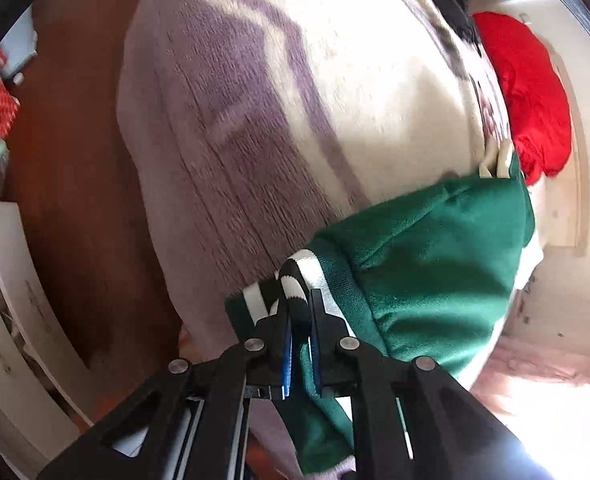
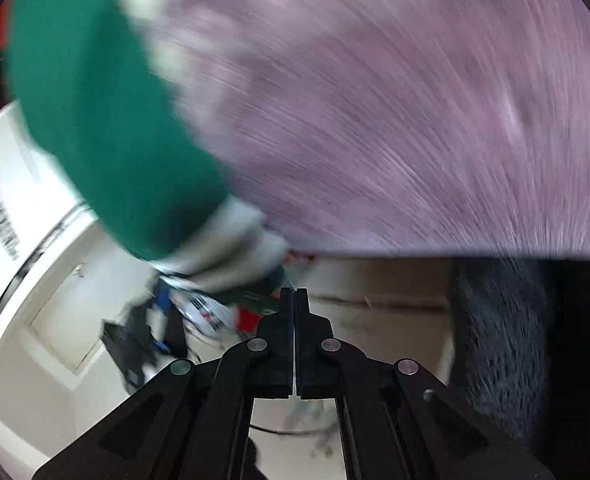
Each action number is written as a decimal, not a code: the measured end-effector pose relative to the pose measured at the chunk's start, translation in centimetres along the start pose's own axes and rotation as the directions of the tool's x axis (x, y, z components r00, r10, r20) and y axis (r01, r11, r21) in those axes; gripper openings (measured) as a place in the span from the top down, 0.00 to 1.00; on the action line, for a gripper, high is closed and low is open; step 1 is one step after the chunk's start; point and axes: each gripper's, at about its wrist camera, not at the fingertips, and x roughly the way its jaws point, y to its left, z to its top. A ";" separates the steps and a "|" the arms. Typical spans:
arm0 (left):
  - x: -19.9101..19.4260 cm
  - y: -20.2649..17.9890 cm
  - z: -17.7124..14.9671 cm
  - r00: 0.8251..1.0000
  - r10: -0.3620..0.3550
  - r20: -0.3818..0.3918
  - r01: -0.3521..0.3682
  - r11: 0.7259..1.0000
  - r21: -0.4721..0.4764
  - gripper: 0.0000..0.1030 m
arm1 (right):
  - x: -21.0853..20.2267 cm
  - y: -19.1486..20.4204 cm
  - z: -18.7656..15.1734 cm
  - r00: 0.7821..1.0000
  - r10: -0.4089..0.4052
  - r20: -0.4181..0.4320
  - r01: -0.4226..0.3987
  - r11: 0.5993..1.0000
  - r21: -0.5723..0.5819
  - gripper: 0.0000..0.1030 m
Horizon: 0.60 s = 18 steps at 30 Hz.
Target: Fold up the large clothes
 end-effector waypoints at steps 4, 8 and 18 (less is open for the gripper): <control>-2.8 0.2 -3.3 0.999 -0.035 -0.002 0.035 0.999 0.011 0.46 | -1.8 -0.7 0.1 0.994 0.106 -0.002 -0.106 0.994 -0.008 0.98; -3.1 0.6 -8.4 0.992 -0.122 -0.012 0.121 0.991 -0.053 0.30 | -4.5 0.7 0.2 0.997 0.077 0.031 -0.073 0.991 -0.108 0.34; 8.1 -6.3 -11.6 0.996 -0.085 0.016 0.086 0.992 -0.093 0.41 | -11.6 5.5 5.0 0.994 -0.009 0.112 0.026 0.988 -0.153 0.34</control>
